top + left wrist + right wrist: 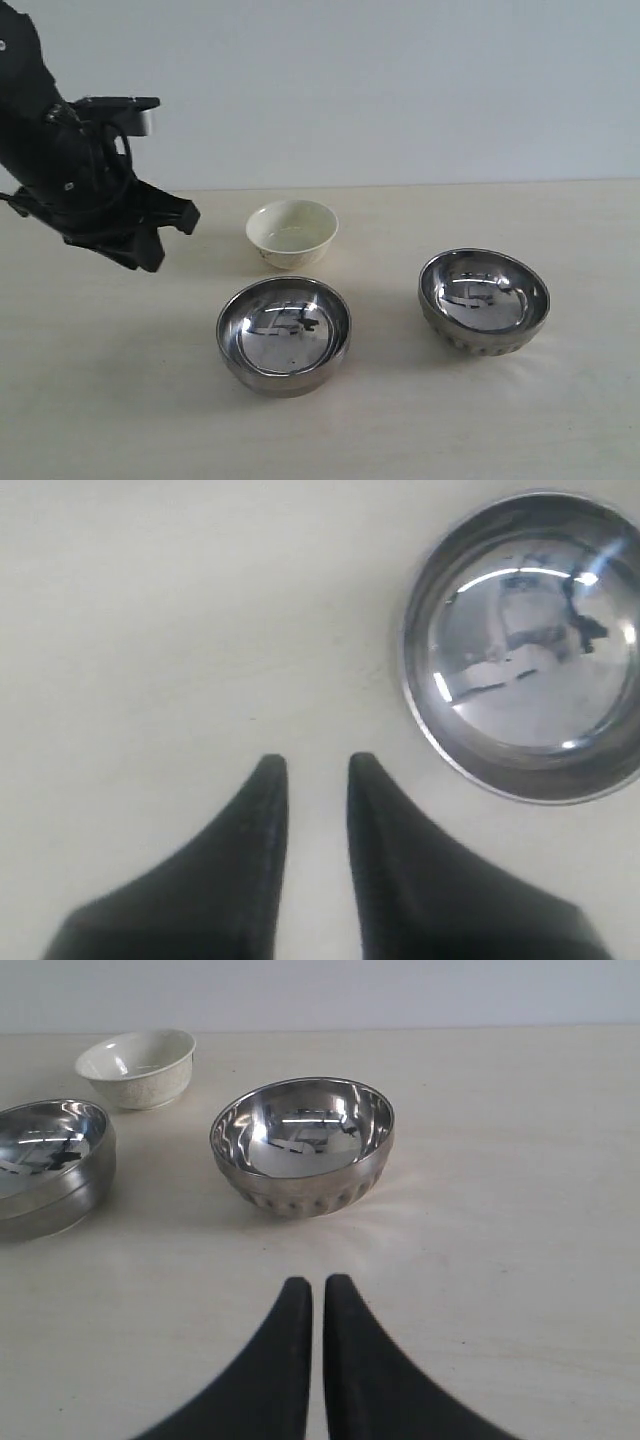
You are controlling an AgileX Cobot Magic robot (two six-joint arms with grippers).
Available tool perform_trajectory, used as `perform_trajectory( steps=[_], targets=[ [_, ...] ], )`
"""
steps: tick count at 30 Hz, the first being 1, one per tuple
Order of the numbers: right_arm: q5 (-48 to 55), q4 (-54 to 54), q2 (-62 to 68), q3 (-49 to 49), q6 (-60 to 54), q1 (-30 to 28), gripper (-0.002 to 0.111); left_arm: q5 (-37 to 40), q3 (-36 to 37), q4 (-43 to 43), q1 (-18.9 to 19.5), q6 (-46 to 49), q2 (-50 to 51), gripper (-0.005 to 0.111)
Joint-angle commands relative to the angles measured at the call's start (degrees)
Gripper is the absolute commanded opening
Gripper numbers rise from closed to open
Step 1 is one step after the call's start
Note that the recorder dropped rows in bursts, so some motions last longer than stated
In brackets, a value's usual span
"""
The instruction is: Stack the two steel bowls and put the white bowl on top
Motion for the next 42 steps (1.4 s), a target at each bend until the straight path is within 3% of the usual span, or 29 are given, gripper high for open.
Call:
perform_trajectory(
  steps=[1,10,16,18,23,30,42],
  targets=[
    [-0.5,-0.1,-0.4,0.0,-0.1,-0.2,0.0,-11.6,8.9,5.8,0.1,-8.1,-9.1,0.004],
    [-0.5,-0.1,-0.4,0.0,-0.1,-0.2,0.0,-56.1,40.2,-3.2,0.0,-10.8,-33.7,0.004],
    [-0.5,-0.1,-0.4,0.0,-0.1,-0.2,0.0,-76.9,60.6,-3.9,0.0,-20.7,-48.6,0.004],
    [-0.5,-0.1,-0.4,0.0,-0.1,-0.2,0.0,-79.1,65.3,-3.8,0.0,-21.9,-52.7,0.004],
    [-0.5,-0.1,-0.4,0.0,-0.1,-0.2,0.0,-76.4,73.0,-3.8,0.0,-27.0,-61.9,0.004],
    [-0.5,-0.1,-0.4,0.0,-0.1,-0.2,0.0,-73.1,73.1,-3.8,0.0,-26.9,-68.5,0.004],
    [-0.5,-0.1,-0.4,0.0,-0.1,-0.2,0.0,-72.1,73.1,-3.4,0.1,-26.6,-69.9,0.004]
  ],
)
